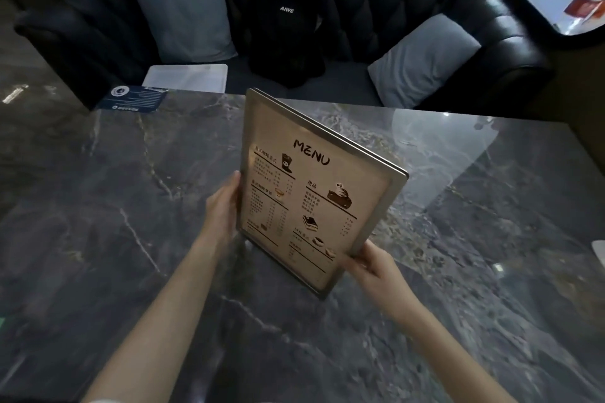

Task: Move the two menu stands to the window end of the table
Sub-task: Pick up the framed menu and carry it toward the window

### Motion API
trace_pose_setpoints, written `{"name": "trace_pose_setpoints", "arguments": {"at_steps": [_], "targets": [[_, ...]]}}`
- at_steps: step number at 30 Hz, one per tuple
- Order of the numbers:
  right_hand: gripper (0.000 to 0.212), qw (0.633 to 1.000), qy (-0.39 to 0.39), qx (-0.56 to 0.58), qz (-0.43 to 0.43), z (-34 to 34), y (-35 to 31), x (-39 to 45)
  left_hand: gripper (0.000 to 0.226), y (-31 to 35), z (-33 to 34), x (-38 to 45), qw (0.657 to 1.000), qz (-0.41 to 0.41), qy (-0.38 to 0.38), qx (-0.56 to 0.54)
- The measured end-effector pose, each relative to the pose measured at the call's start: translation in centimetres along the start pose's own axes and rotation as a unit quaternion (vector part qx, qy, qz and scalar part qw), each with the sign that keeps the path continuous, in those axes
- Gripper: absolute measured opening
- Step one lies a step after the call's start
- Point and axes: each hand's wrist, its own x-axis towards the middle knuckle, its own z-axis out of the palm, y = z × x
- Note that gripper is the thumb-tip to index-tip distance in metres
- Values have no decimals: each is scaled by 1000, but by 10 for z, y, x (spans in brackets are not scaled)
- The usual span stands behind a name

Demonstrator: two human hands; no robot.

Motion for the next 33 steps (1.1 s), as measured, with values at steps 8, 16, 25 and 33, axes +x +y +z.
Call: {"name": "trace_pose_setpoints", "arguments": {"at_steps": [8, 16, 25, 33], "targets": [[26, 1000, -13, -3, 2, -2, -1, -2, 47, 1, 0, 7, 1000, -20, -23, 4], [27, 1000, -6, -13, 2, -4, 1, -2, 49, 2, 1, 4, 999, -14, -14, 31], [30, 999, 1, -46, 8, -7, -3, 0, 40, 7, -1, 6, 998, -64, -14, -2], [26, 1000, 5, -9, 28, -26, -12, 8, 54, 23, 21, 5, 995, -90, -39, 32]]}}
